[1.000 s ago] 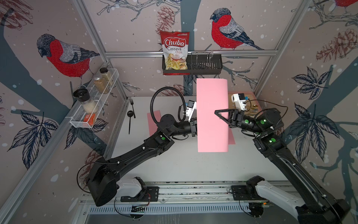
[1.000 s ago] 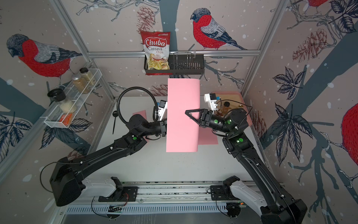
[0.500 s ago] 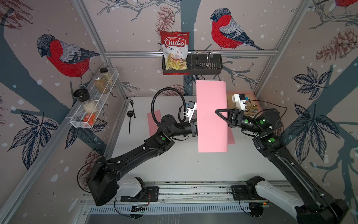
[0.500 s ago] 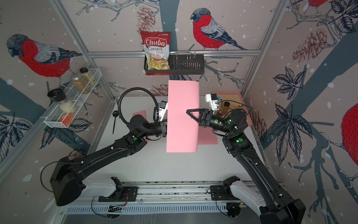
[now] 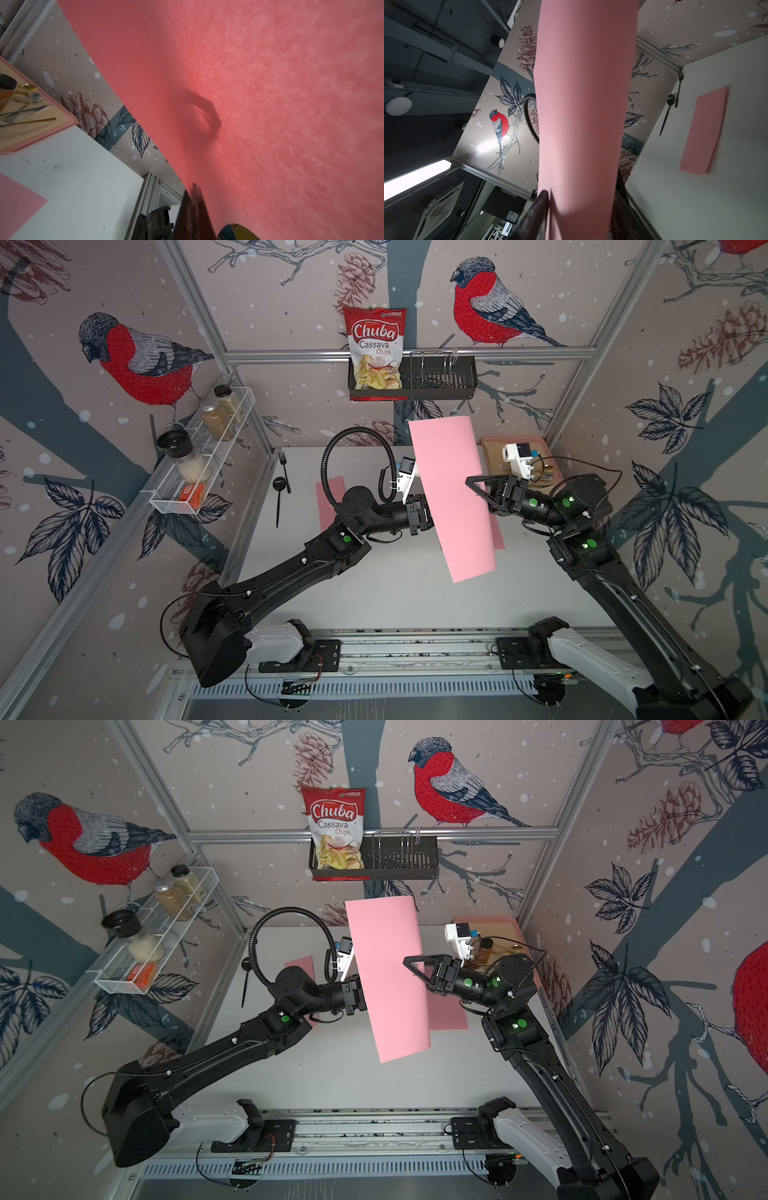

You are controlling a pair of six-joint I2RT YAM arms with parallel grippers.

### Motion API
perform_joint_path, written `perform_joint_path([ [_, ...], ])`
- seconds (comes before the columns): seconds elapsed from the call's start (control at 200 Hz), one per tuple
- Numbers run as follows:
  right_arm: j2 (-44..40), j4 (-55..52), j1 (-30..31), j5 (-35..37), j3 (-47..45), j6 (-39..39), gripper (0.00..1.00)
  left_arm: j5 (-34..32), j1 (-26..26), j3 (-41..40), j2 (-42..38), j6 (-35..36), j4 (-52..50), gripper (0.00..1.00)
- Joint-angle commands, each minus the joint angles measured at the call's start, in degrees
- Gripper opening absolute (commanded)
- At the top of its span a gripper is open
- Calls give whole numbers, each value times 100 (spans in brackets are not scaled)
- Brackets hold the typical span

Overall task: Fold the rectangular paper in half along the long edge
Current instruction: Fold the paper.

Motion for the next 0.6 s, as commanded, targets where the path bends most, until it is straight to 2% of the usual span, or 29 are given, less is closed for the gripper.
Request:
perform_joint_path([
  [0.0, -33, 131, 6, -52, 32, -59, 39, -62, -5, 7, -19, 174, -32, 0],
  [0.075, -33, 138, 0, -52, 41, -59, 35, -95, -3, 13, -27, 198, -90, 0],
  [0.29, -24, 141, -5, -41, 50, -43, 33, -346, -3, 72, -179, 386, -444, 0],
  [0.46, -24, 166, -26, -62, 32, -15, 33, -737, 22, 151, -429, 665, -983, 26],
  [0.595, -24, 244, -28, -72, 11, 38, 33, -975, 177, 124, -739, 849, -1400, 29],
])
